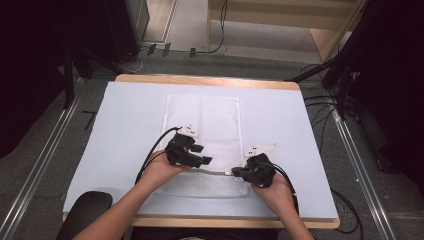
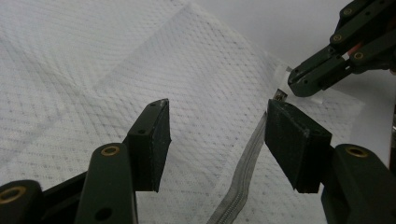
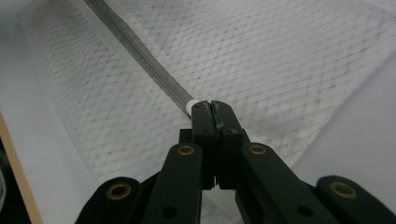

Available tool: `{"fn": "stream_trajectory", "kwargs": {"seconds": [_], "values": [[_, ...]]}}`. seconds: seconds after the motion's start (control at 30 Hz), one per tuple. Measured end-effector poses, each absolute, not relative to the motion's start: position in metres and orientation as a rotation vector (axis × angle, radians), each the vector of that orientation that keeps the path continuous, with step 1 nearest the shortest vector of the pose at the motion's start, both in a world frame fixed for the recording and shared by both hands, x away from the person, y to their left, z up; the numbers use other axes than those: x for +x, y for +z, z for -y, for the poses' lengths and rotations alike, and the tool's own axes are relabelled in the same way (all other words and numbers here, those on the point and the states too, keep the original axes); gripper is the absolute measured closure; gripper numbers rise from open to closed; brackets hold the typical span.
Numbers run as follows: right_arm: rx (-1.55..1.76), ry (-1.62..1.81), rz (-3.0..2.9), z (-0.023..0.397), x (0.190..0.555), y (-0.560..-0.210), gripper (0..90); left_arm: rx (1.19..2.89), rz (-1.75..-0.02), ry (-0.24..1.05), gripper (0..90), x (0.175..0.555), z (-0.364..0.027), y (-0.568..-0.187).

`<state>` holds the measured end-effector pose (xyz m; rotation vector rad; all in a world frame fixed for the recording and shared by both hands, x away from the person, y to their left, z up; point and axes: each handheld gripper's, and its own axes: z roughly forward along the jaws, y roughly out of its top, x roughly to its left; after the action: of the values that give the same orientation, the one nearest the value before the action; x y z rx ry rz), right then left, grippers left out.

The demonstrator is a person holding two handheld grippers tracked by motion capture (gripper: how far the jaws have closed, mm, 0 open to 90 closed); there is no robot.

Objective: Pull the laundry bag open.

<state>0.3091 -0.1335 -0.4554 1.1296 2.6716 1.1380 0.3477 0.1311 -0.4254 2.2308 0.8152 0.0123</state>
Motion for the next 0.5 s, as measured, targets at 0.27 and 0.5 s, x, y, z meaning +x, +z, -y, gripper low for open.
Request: {"fn": "stream_trajectory", "kwargs": {"seconds": [0.27, 0.5], "values": [[1.168, 1.111, -2.648, 0.150, 0.314, -0.461, 90.0, 2.230, -0.802, -0.001, 41.9, 0.346, -0.124, -0.427], [1.178, 1.100, -2.647, 0.153, 0.316, -0.466, 90.0, 2.242, -0.791, -0.019, 42.4, 0.347, -0.116, -0.431]]}}
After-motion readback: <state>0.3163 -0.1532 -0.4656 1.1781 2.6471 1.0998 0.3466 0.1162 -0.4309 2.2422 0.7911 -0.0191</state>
